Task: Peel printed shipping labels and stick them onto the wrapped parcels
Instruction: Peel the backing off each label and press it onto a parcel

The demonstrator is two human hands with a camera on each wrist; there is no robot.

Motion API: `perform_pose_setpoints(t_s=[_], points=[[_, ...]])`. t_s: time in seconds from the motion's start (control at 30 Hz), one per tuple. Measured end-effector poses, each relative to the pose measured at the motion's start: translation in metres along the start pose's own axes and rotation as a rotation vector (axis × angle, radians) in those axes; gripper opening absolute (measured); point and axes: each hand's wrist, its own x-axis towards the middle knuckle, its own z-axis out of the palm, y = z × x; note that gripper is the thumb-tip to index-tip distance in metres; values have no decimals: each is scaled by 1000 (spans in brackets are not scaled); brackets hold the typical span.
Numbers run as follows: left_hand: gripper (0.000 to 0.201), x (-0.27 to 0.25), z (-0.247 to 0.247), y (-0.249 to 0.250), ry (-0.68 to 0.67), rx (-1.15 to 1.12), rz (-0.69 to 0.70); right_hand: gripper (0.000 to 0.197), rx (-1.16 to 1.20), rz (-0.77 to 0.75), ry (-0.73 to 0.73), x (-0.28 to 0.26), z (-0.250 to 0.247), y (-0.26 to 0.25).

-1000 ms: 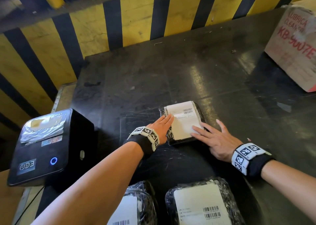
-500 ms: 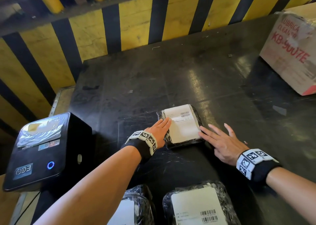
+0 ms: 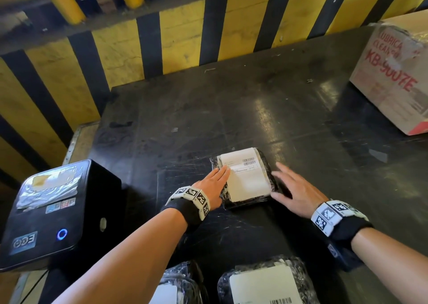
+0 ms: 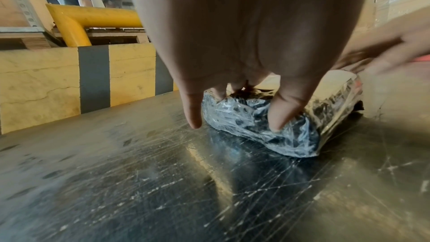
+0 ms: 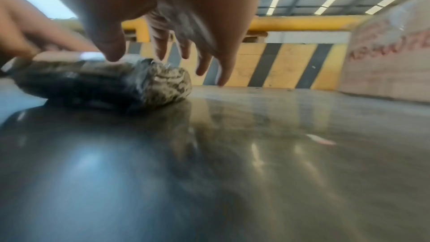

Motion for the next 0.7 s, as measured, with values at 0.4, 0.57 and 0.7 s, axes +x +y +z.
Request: perform_pose_setpoints(t_s=[0.4,0.57,0.7], points=[[87,-6,-6,5,32,-65,-12,100,545,466,-153,85,-1,-16],[76,-17,-29,6,-7,-64,0,101,697,408,-73,78,1,-27],[66,-47,-60,8,68,-45,-14,91,789,403,-21,66,-17,-40]])
